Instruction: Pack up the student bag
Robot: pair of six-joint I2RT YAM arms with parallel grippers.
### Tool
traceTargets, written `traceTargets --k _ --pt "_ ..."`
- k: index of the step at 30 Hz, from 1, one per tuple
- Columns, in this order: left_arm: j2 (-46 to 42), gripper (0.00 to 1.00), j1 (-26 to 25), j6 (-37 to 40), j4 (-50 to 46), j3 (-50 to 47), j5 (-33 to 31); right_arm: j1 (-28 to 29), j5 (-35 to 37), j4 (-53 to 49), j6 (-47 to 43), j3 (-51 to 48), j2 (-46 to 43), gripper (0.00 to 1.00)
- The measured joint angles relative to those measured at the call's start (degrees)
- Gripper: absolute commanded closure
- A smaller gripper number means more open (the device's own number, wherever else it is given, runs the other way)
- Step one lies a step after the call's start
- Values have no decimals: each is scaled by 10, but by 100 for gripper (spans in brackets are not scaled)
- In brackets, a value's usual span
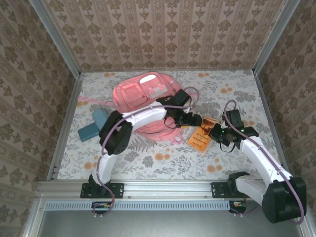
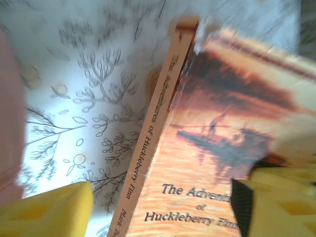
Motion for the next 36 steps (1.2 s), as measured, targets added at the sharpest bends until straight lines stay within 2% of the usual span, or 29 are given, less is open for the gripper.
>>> traceTargets --k 4,8,13,18,21,23,28,29,31,33,36 --pt "-90 8 44 13 31 -40 5 -10 -41 7 -28 23 -33 100" --pt "-149 3 82 22 69 -91 22 -13 -101 35 -39 43 -43 100" --pt "-162 3 101 23 106 -134 66 -13 -184 90 -36 61 -32 100" --pt "-162 9 101 17 136 -143 117 -13 -257 141 -29 75 6 100" --pt "-162 17 101 7 163 -143 143 -13 -279 152 -28 78 23 100" --pt "-161 27 101 -4 180 -143 158 -13 -288 155 -28 78 31 100" --pt "-158 64 102 -21 206 -144 181 -13 -296 162 -28 78 41 100" --pt "-156 73 103 -26 208 -144 182 -13 -298 163 -28 79 43 94" --pt "-153 81 107 -30 213 -144 186 -14 -298 163 -27 82 46 72" --pt "-153 85 110 -35 219 -147 188 -14 -289 156 -26 87 47 48" --pt "-154 87 118 -47 238 -159 175 -16 -268 152 -14 89 40 26"
